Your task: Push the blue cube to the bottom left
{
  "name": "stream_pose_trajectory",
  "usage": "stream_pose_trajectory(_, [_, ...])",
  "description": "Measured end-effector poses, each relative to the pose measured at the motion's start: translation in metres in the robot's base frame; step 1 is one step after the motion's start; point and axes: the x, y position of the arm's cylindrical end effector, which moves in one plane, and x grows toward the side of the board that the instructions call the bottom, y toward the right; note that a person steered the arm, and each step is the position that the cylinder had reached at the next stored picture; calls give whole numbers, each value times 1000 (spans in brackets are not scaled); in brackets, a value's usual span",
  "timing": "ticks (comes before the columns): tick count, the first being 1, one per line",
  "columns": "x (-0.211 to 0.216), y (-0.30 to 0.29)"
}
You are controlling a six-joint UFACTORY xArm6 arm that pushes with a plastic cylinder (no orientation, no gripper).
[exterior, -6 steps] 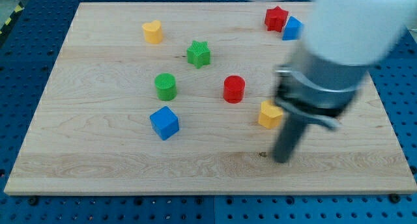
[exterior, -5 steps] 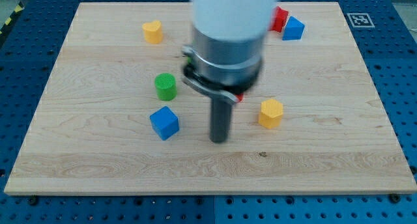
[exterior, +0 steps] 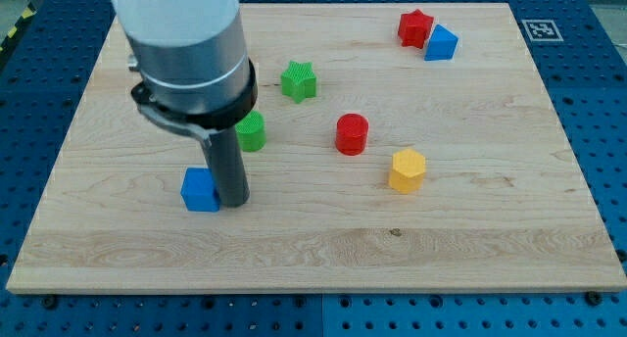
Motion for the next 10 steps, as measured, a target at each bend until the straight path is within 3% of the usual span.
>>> stream_pose_trajectory(1, [-14,-1])
stream_pose_trajectory(4, [5,-54])
stream_pose_trajectory(8, [6,-57])
stream_pose_trajectory(10, [-9,-111])
